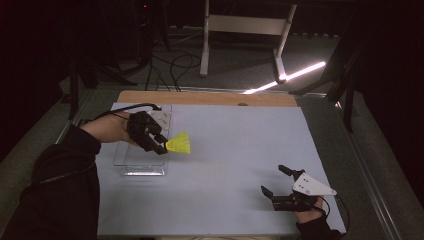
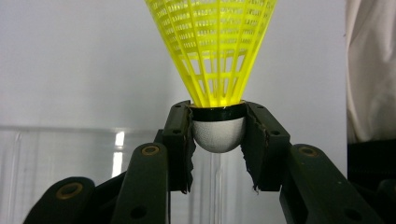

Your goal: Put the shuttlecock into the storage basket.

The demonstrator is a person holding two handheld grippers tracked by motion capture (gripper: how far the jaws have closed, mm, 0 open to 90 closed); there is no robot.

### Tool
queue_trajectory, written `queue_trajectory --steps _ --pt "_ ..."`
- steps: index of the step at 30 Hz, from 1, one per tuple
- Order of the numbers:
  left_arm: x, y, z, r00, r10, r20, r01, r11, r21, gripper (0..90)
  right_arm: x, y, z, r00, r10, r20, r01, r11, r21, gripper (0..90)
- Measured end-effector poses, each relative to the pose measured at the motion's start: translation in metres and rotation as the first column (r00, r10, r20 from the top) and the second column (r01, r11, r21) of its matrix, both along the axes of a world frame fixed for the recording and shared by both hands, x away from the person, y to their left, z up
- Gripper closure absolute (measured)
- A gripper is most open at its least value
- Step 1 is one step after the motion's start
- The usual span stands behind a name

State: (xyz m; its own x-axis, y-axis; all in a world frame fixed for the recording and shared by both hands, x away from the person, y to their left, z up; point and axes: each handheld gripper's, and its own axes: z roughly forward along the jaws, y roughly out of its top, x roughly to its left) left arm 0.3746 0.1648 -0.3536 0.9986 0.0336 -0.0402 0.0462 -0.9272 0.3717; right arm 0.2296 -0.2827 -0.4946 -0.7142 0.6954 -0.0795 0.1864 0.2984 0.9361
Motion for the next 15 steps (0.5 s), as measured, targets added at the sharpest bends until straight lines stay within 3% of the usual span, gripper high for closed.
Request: queue_trajectory --steps 7,15 --pt "0.003 0.025 -0.002 0.9994 0.029 0.017 -0.029 0.9992 0.029 65.1 0.0 0.001 0.0 1.0 -0.003 -0.003 0.003 1.0 0.001 9.4" --pt "0.002 0.051 -0.003 0.9983 0.058 0.008 -0.058 0.9981 0.02 65.1 0.0 0.001 0.0 1.0 -0.003 -0.003 0.003 1.0 -0.003 9.4"
